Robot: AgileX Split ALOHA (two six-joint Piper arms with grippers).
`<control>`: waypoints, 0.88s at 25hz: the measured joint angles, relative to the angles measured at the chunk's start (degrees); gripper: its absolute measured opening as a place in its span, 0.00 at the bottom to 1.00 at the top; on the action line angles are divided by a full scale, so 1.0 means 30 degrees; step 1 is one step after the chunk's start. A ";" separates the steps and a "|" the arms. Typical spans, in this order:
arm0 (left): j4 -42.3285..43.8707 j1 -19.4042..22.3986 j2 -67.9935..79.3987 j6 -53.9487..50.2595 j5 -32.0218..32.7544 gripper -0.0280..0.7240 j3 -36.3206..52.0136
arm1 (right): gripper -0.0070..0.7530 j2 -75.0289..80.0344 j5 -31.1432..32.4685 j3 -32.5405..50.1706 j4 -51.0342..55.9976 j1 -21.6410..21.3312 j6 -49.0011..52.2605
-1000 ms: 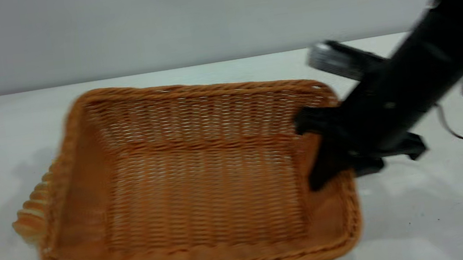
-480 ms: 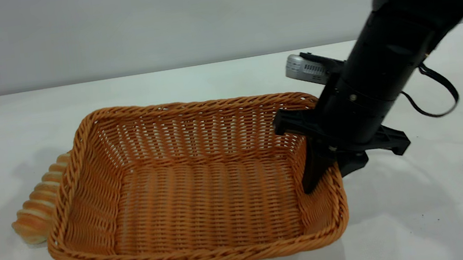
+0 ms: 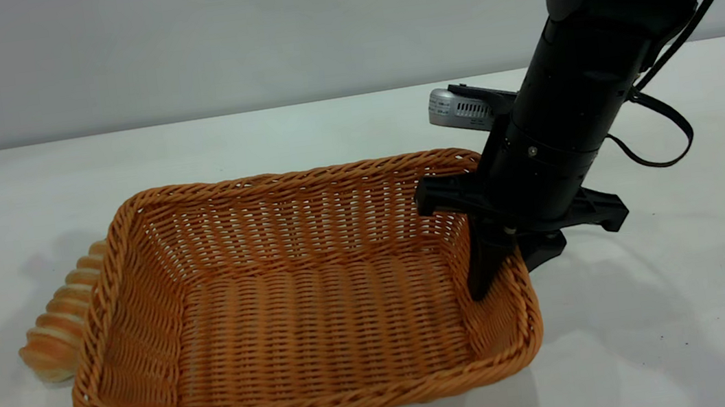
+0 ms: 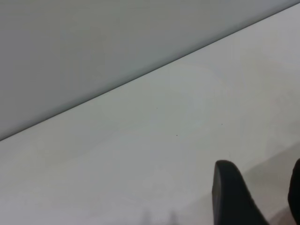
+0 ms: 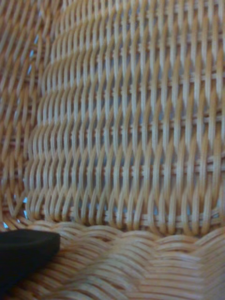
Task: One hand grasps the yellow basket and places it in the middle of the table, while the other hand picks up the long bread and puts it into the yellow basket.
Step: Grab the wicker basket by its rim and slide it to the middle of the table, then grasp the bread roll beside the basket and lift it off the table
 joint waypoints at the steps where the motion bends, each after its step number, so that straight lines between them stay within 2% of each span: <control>1: 0.0000 0.0000 0.0000 0.0000 0.0000 0.53 0.0000 | 0.14 0.0025 0.0000 0.0000 -0.0071 0.0000 -0.0167; 3: 0.0000 0.0000 0.0000 0.0000 0.0018 0.53 0.0000 | 0.26 0.0054 0.0028 0.0000 -0.0417 0.0000 -0.0450; 6: 0.0000 0.0000 0.0000 0.0000 0.0018 0.53 0.0000 | 0.51 0.0097 0.0094 0.0019 -0.0763 0.0000 -0.0675; 9: 0.0000 0.0000 0.0000 0.0000 0.0102 0.53 0.0000 | 0.69 -0.0150 0.0094 0.0019 -0.0979 0.0000 -0.0685; 12: 0.0000 0.0000 0.0000 0.0000 0.0189 0.53 0.0000 | 0.74 -0.0781 0.0061 0.0019 -0.2001 0.0000 -0.0162; 16: 0.0000 0.0000 0.0000 0.0000 0.0305 0.53 0.0000 | 0.74 -0.2254 0.0249 0.0019 -0.4902 -0.0219 0.1743; 22: 0.0000 0.0000 0.0000 -0.0018 0.0364 0.53 0.0000 | 0.73 -0.5862 0.1702 0.0124 -1.0488 -0.0892 0.4197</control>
